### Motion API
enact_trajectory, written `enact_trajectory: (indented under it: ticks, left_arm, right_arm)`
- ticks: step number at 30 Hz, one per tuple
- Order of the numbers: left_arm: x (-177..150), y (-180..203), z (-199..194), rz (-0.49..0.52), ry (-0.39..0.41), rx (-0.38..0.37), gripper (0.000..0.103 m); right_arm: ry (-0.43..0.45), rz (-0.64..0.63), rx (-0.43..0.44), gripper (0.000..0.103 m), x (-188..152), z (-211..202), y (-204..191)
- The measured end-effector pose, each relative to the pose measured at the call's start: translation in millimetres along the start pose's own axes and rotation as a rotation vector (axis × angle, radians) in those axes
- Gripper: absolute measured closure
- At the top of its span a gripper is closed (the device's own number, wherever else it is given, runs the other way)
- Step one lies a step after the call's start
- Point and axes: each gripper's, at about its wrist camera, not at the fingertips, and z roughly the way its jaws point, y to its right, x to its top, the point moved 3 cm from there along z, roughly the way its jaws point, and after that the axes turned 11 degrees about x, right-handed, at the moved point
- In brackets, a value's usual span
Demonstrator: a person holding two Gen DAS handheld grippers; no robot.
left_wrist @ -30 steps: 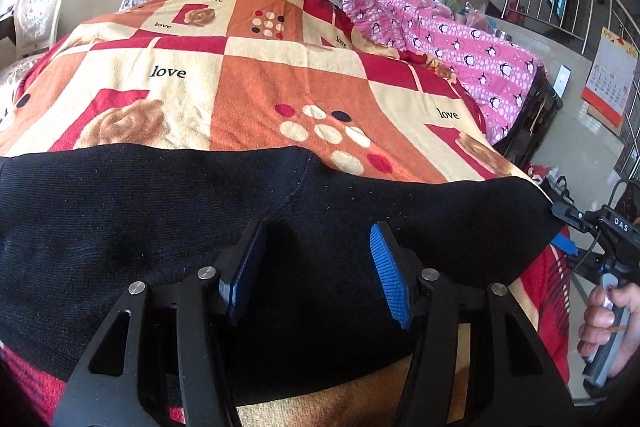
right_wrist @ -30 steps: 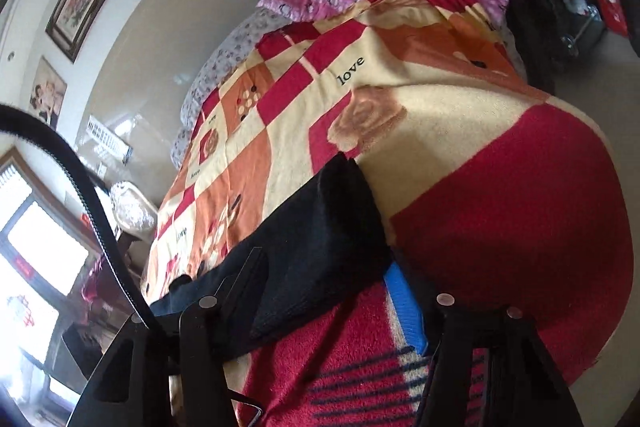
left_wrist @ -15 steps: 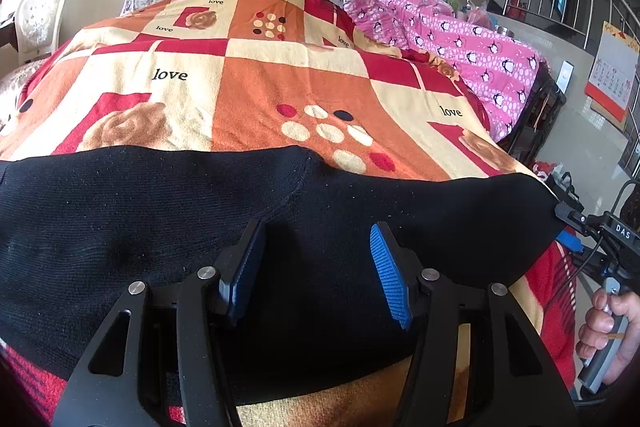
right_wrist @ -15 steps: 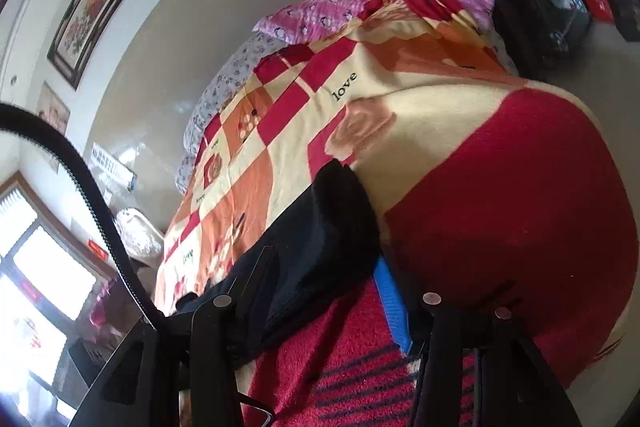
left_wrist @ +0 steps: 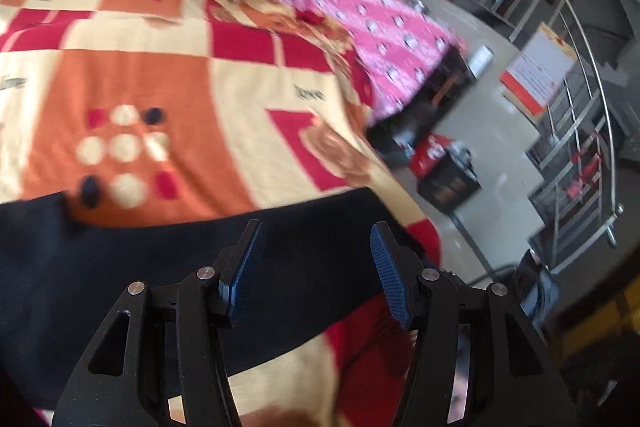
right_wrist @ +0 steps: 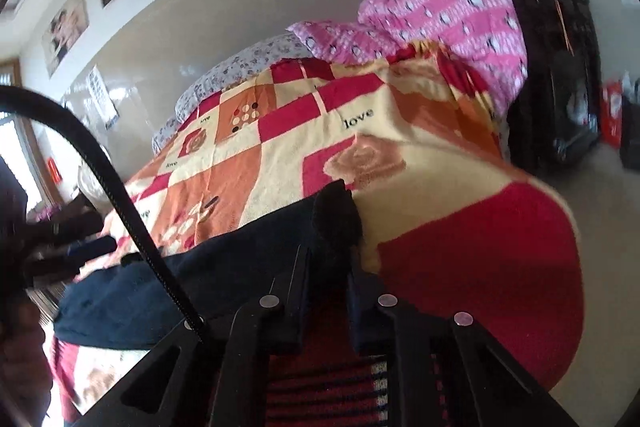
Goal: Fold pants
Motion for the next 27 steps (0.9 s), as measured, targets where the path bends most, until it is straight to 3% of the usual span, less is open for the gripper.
enact_trajectory:
  ticks: [5, 7, 12, 19, 24, 26, 27]
  left_arm:
    - [18.9, 30.2, 36.7, 0.065, -0.140, -0.033, 0.048]
    - [19.6, 36.3, 48.7, 0.093, -0.207, -0.074, 0.048]
    - [17.1, 48.7, 66.0, 0.220, -0.311, -0.054, 0.048]
    - [8.9, 63.0, 59.3, 0.325, -0.293, -0.025, 0.048]
    - [12.2, 50.4, 57.8, 0.279, -0.229, 0.055, 0.048]
    - [14.8, 39.3, 56.8, 0.238, -0.212, 0.046, 0.059]
    - [15.3, 32.9, 55.1, 0.212, -0.212, 0.035, 0.075]
  right_arm:
    - [0.040, -0.312, -0.085, 0.093, -1.9, -3.0, -43.5]
    - [0.036, -0.385, -0.100, 0.095, -5.8, 0.1, -54.3]
    - [0.020, -0.508, -0.076, 0.096, -19.2, 7.4, -73.2]
    - [0.005, -0.663, -0.057, 0.096, -37.0, 12.0, -101.8]
    - [-0.005, -0.752, -0.065, 0.096, -47.0, 14.4, -116.3]
    - [-0.009, -0.759, -0.067, 0.096, -47.7, 14.6, -117.7]
    - [-0.010, -0.760, -0.071, 0.096, -47.6, 15.0, -118.2]
